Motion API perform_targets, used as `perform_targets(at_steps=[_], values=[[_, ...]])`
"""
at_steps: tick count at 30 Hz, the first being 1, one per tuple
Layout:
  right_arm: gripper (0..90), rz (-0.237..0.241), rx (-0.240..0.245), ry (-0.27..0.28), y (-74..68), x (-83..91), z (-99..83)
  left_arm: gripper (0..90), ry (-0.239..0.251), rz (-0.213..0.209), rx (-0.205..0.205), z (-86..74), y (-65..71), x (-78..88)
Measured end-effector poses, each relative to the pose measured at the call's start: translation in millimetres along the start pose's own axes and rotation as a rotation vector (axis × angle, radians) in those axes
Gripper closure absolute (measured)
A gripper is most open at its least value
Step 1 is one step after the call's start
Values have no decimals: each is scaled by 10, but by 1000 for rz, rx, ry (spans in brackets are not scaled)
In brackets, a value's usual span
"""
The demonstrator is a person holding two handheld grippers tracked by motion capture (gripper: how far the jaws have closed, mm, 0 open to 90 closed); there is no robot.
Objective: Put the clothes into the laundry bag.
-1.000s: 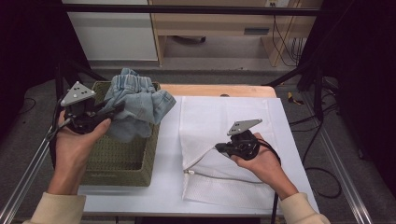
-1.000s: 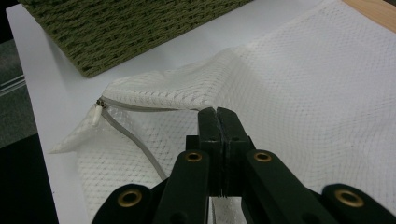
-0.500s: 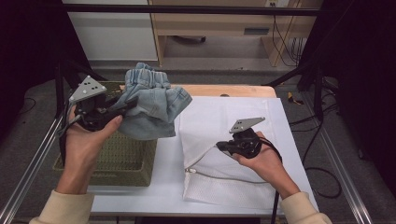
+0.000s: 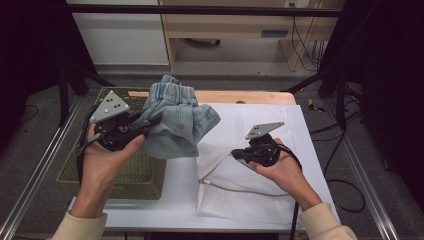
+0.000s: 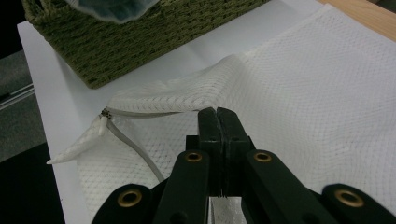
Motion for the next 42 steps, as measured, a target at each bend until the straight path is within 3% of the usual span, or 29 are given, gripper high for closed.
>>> perform_targets(at_steps=[17,32,38,42], values=[[899,3,-21,8,65,57,13,682,15,-94,0,-94,419,-36],[899,8,-28,2,78,30,-33,683,14,-108,-3,-120,485,-54],[899,7,-34,6,94,25,-22,682,27,-132,-9,-99,585,-8],[899,10,-48,12,103,19,-11,683,28,-170,-17,-115,728,15]])
Point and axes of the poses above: each handheld gripper's, and its own axes: x roughly backward along the jaws, z roughly out of its top, y roughly to its right, the point moved 9 cm from there along -x, roughly forward along the jaws, and after that the axes turned 6 degrees about y, right-handed, at the moved point
